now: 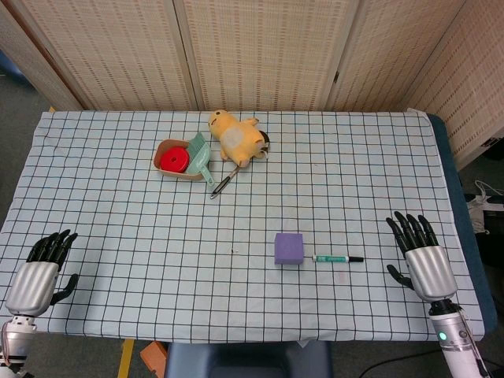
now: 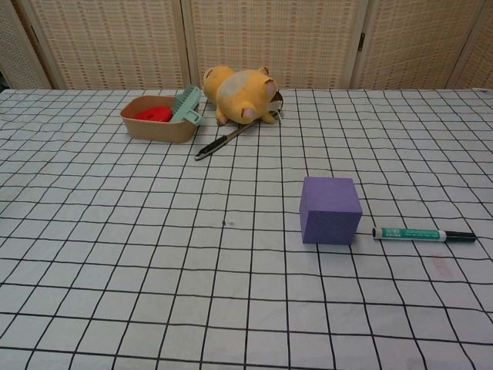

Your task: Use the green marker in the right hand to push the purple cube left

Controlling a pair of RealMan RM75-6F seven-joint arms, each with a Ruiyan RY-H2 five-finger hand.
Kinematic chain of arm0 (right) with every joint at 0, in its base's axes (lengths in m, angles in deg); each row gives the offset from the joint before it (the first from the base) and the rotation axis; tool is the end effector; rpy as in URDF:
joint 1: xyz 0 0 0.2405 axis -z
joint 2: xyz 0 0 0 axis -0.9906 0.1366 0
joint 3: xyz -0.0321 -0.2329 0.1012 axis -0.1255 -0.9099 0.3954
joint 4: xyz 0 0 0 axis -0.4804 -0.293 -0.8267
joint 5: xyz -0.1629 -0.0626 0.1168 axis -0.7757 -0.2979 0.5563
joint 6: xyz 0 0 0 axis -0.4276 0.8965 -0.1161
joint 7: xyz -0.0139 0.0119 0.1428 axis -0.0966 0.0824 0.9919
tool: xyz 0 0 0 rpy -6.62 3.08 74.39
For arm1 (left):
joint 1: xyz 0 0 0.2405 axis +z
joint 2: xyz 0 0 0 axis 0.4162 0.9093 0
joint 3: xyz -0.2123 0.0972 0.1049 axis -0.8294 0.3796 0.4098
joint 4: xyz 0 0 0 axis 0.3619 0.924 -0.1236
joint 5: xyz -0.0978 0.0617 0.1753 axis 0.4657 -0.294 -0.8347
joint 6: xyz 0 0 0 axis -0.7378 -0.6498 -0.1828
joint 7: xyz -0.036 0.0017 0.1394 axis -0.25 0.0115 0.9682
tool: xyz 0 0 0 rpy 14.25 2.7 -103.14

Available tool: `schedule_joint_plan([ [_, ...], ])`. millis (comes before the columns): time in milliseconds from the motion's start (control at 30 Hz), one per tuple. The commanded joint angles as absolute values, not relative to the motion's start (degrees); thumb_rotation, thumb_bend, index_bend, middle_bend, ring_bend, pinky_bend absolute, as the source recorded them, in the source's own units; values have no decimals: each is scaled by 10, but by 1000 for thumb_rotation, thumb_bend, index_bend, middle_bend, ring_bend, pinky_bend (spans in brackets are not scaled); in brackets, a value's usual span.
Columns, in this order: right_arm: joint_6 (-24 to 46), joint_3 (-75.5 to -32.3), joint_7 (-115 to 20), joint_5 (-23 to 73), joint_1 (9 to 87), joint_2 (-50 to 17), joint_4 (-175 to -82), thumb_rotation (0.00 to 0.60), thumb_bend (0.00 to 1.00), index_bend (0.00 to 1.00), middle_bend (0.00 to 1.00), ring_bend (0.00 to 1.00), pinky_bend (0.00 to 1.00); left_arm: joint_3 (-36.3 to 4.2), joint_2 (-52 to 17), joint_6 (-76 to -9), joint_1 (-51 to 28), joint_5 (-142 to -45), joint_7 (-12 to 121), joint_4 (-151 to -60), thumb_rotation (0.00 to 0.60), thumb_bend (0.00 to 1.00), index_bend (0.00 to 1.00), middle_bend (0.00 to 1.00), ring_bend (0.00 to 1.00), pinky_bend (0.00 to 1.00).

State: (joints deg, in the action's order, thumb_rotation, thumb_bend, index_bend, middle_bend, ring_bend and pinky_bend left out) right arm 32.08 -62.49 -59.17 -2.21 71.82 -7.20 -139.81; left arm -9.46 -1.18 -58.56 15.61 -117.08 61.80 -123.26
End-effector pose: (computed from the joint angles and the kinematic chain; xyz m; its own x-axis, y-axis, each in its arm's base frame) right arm -0.2896 -0.2051 0.1069 0.5089 0.0350 0.8601 -0.8463 -0.1622 0.5074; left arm -0.3087 0.1988 0.1335 0.5067 0.0694 0.8593 0.8619 -0.0633 -0.5031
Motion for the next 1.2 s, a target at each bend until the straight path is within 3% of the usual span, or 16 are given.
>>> schedule_joint_plan([
  [33,307,-626,-603,-16,718,-76,-1401,600,114,0,0,0,35,-94,-12,-586,157,-1170,620,-1234,600,424,0,0,0,97],
  [267,260,-639,-623,-10,707,-88,-1412,600,114,15,15,0,35,-91,-11,-586,156,-1178,616,-1237,600,424,0,0,0,97],
  [300,257,-639,-630,-10,706,-93,-1414,600,114,44,38,0,35,-91,-11,-586,155,-1180,615,-1237,600,423,0,0,0,97],
  [400,251,-638,-665,-11,701,-115,-1419,600,122,257,212,3,62,-88,-8,-583,153,-1186,608,-1237,600,423,0,0,0,97],
  [600,215,-618,-768,14,676,-162,-1425,600,148,420,315,56,96,-85,1,-584,152,-1196,584,-1239,600,424,0,0,0,97],
  [867,148,-586,-862,94,635,-224,-1407,600,179,455,338,83,111,-73,18,-598,156,-1225,547,-1241,600,423,0,0,0,97],
  [1200,143,-579,-897,139,621,-271,-1373,600,180,466,343,95,120,-70,30,-605,159,-1235,511,-1237,600,423,0,0,0,97],
])
